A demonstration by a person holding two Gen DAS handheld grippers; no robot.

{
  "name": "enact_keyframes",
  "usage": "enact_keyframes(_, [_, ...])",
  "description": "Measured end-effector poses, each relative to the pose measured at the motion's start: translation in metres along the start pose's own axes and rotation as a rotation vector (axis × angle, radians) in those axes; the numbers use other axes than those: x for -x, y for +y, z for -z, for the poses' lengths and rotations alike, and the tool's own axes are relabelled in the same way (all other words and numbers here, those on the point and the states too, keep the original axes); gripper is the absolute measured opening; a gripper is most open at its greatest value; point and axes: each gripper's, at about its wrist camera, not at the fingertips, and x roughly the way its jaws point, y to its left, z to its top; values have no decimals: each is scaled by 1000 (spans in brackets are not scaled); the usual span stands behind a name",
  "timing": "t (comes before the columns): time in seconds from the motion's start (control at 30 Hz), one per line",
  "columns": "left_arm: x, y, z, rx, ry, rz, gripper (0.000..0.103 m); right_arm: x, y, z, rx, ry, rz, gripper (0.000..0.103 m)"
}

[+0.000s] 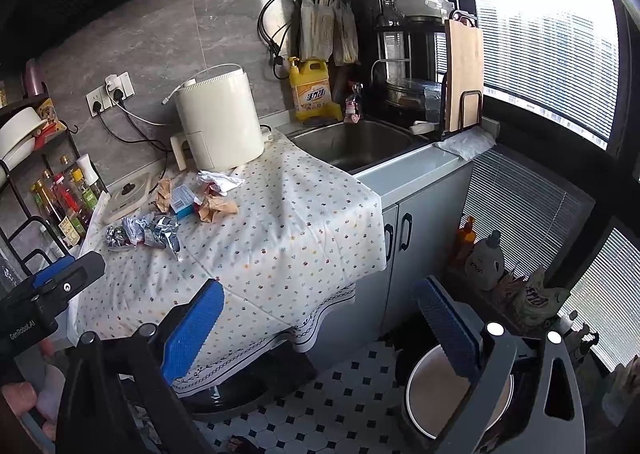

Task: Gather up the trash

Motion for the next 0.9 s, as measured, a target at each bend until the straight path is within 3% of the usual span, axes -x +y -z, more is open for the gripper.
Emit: enact_keyframes(0.9, [4,2,1,9,-5,-17,97,-1,-1,0,12,-3,-9,95])
